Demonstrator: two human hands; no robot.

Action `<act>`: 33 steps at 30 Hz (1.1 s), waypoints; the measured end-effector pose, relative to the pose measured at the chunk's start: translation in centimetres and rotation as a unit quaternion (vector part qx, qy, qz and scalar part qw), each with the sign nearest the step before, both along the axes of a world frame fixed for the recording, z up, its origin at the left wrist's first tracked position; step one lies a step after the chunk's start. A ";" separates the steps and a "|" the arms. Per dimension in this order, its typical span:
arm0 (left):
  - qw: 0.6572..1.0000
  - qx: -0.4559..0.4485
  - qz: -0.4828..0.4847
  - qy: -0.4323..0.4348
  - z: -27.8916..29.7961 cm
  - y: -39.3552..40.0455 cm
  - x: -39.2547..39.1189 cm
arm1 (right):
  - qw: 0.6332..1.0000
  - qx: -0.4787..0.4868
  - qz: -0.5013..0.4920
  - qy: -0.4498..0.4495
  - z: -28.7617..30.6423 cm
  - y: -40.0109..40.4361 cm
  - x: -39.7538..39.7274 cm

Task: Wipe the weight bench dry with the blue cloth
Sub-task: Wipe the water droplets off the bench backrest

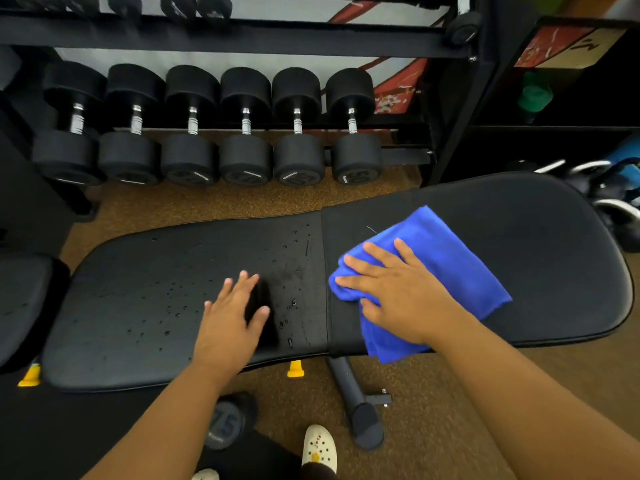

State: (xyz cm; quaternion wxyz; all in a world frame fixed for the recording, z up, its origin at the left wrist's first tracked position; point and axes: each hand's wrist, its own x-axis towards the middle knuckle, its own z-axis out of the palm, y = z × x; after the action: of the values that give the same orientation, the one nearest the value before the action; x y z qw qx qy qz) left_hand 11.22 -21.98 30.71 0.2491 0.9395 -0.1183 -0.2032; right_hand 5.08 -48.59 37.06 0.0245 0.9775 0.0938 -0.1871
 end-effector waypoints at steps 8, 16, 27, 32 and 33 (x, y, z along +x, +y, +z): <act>0.993 0.102 -0.065 0.003 0.5 1.4 0.9 | 0.993 -0.048 -0.078 -0.068 -1.1 1.5 4.0; 0.981 0.074 -0.177 -0.026 -0.2 0.4 2.6 | 0.989 -0.017 -0.112 -0.091 -1.5 1.8 3.9; 0.986 0.051 -0.143 -0.074 0.7 -1.7 3.2 | 0.993 0.028 -0.079 -0.085 -1.8 3.1 2.3; 0.982 0.064 -0.149 -0.093 0.5 -1.8 2.6 | 0.991 0.025 -0.079 -0.102 -2.1 4.1 1.0; 0.981 0.069 -0.151 -0.099 0.5 -1.8 2.6 | 0.991 0.026 -0.082 -0.103 -2.2 4.1 0.9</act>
State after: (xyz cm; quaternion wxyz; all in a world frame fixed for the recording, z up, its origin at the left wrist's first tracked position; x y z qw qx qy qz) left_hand 13.80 -23.79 31.19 0.1369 0.9413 -0.2685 -0.1518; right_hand 5.97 -44.44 34.89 -0.0065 0.9963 0.0146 -0.0842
